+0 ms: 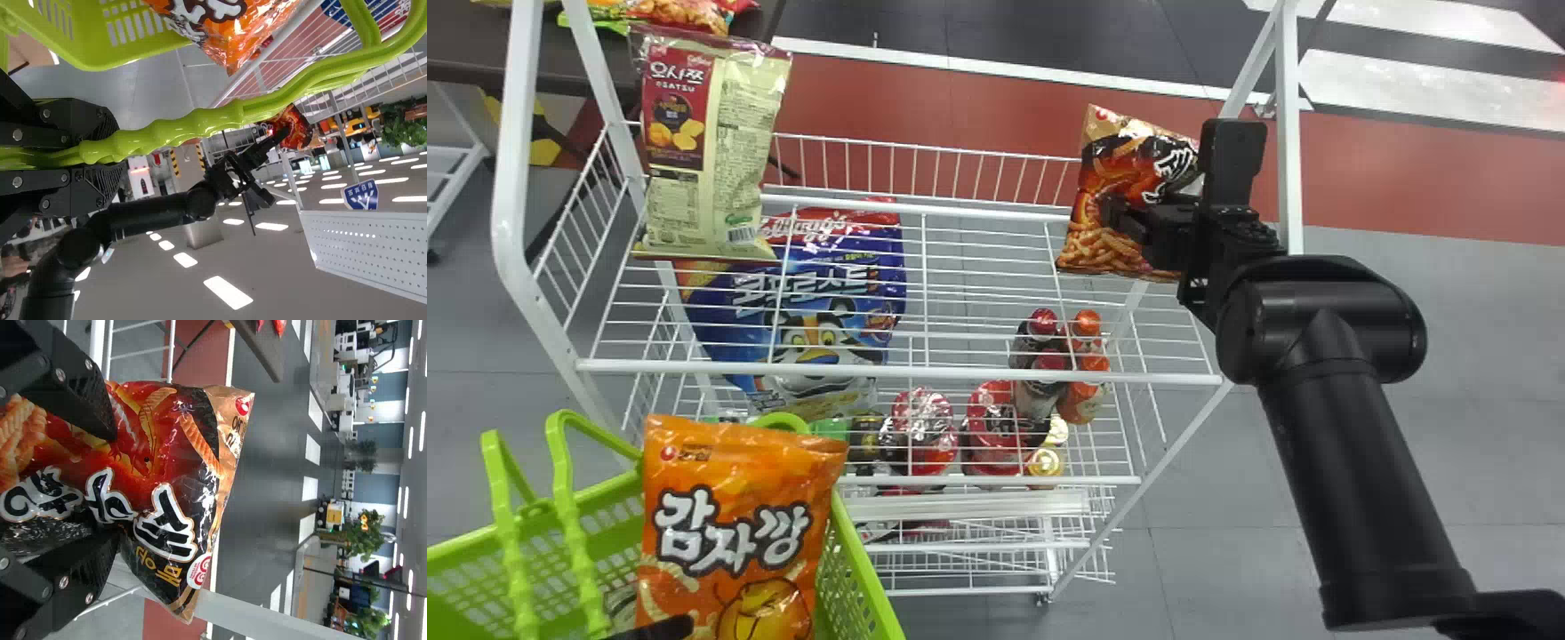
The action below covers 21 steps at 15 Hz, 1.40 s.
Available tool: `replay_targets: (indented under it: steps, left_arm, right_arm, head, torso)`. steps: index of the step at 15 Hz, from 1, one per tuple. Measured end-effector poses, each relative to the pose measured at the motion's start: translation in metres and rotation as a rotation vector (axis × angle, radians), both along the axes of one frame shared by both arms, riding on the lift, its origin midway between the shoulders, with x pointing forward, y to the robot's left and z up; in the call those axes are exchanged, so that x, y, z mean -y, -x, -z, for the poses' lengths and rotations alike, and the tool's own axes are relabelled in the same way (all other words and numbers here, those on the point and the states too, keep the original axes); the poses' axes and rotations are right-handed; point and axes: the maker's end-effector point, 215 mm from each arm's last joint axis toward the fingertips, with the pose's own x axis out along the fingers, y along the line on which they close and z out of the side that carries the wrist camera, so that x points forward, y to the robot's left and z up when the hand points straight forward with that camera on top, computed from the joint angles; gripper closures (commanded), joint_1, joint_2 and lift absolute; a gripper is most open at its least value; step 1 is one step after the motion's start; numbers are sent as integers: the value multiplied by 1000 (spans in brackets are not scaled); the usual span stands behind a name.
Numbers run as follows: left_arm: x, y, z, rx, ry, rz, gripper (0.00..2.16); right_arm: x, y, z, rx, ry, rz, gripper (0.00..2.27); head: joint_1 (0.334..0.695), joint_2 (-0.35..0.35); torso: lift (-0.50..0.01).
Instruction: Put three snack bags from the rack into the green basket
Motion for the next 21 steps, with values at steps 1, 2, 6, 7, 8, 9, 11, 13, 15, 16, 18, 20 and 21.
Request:
replay_targets:
  steps: [1,2,6,7,8,9,11,13,15,16,18,20,21]
  left_arm:
    - [0,0,0,0,0,-1,2148]
    - [0,0,0,0,0,-1,2152]
    - [0,0,0,0,1,-1,2148]
    - [0,0,0,1,1,-1,2148]
    - [0,0,0,2,1,-1,2152]
    - [-1,0,0,2,1,-2,2152]
    - [-1,0,0,1,-1,-3,2152]
    - [-1,0,0,1,-1,-4,2152]
    - [-1,-1,0,2,-5,-5,2152]
    - [-1,-2,0,3,-7,-5,2152]
    - [-1,-3,-1,6,-6,-4,2152]
    - [2,-4,-1,9,-5,1,2152]
    - [3,-4,-2,9,-4,4,2152]
  right_arm:
    - [-1,2,2,-10,-16,-5,2219]
    - [-2,5,-1,-7,-34,-9,2236]
    - [-3,20,-27,56,-64,-14,2236]
    - [-4,25,-31,63,-67,-17,2236]
    - [-7,32,-33,61,-79,-20,2236]
    - [-11,39,-36,55,-98,-26,2236]
    - [-27,57,-43,46,-160,-58,2236]
    - [-49,74,-53,39,-223,-106,2236]
    - [-75,94,-60,0,-283,-164,2236]
    - [-91,108,-62,-35,-309,-203,2236]
    - [-126,139,-63,-110,-348,-292,2236]
    - [-164,175,-60,-194,-387,-395,2236]
    - [-179,190,-59,-233,-405,-439,2236]
  head:
    - [695,-179]
    - [695,-178]
    - [695,-180]
    - [695,-180]
    - [695,-179]
    - [695,-177]
    - [695,-158]
    - [695,-135]
    - [695,-109]
    - [695,-94]
    - [695,-34]
    - [695,10]
    - [695,34]
  torso:
    - [0]
    - [0]
    - [0]
    - [0]
    - [0]
    - [0]
    - [0]
    - [0]
    - [0]
    - [0]
    - [0]
    - [0]
    - [0]
